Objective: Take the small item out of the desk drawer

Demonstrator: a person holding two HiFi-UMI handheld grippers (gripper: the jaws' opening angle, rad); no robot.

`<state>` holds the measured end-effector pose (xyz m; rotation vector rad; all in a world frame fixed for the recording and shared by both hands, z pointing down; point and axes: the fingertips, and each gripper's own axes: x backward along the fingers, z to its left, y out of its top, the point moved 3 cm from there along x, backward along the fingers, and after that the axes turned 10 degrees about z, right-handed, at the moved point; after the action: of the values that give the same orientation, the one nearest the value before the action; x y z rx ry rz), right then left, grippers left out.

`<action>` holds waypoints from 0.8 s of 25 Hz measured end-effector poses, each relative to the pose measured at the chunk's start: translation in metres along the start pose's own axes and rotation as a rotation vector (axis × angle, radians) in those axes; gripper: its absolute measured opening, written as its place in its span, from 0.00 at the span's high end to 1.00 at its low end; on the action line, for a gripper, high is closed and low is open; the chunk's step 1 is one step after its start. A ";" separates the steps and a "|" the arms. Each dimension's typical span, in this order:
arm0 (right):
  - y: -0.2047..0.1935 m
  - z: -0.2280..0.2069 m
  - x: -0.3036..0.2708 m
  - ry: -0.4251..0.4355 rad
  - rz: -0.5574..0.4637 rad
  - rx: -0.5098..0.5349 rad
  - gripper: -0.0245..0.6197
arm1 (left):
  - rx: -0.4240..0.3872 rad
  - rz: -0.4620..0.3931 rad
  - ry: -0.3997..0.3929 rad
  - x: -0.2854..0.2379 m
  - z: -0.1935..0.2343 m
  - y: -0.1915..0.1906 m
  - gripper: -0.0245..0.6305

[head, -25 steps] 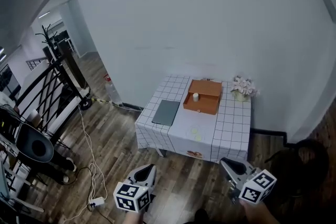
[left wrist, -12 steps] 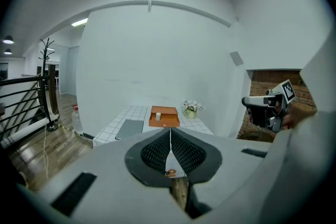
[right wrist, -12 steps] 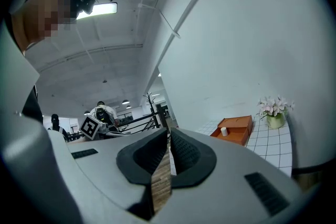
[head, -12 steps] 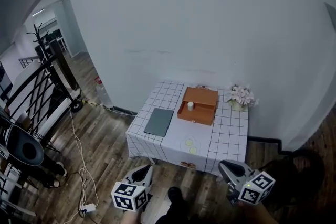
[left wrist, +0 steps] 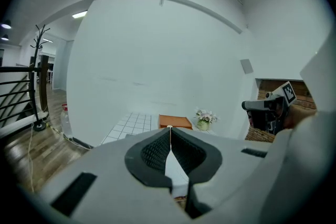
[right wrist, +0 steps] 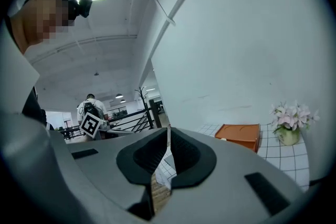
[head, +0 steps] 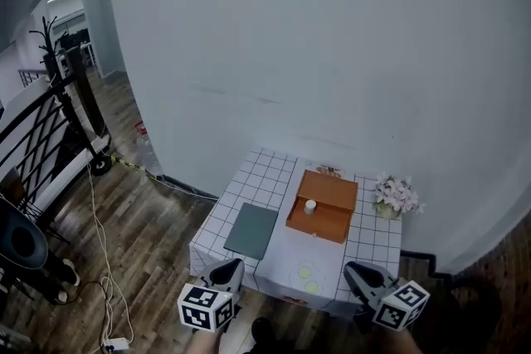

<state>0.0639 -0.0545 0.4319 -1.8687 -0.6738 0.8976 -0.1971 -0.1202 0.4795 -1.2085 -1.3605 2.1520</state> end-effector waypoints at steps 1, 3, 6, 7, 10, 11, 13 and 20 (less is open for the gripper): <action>0.006 -0.005 -0.015 -0.004 0.006 -0.002 0.94 | 0.001 0.003 -0.002 -0.008 0.012 0.008 0.94; 0.018 -0.017 -0.041 -0.011 0.009 -0.009 0.94 | 0.001 0.013 -0.005 -0.024 0.034 0.022 0.94; 0.032 -0.026 -0.074 -0.017 0.013 -0.003 0.94 | -0.006 0.026 -0.010 -0.044 0.060 0.037 0.94; 0.035 -0.029 -0.084 -0.016 0.017 0.000 0.94 | -0.008 0.030 -0.010 -0.050 0.067 0.042 0.94; 0.041 -0.041 -0.105 -0.009 0.038 -0.001 0.93 | -0.003 0.041 -0.017 -0.071 0.078 0.054 0.94; 0.043 -0.047 -0.108 -0.008 0.043 -0.003 0.93 | -0.003 0.046 -0.020 -0.077 0.078 0.057 0.94; 0.047 -0.061 -0.112 -0.008 0.047 -0.012 0.93 | -0.008 0.060 -0.021 -0.090 0.076 0.062 0.94; 0.058 -0.114 -0.123 0.026 0.071 -0.018 0.93 | 0.008 0.081 0.013 -0.124 0.054 0.078 0.94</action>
<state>0.0892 -0.2293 0.4511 -1.9271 -0.6042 0.9138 -0.1543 -0.2702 0.4830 -1.2936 -1.3170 2.1978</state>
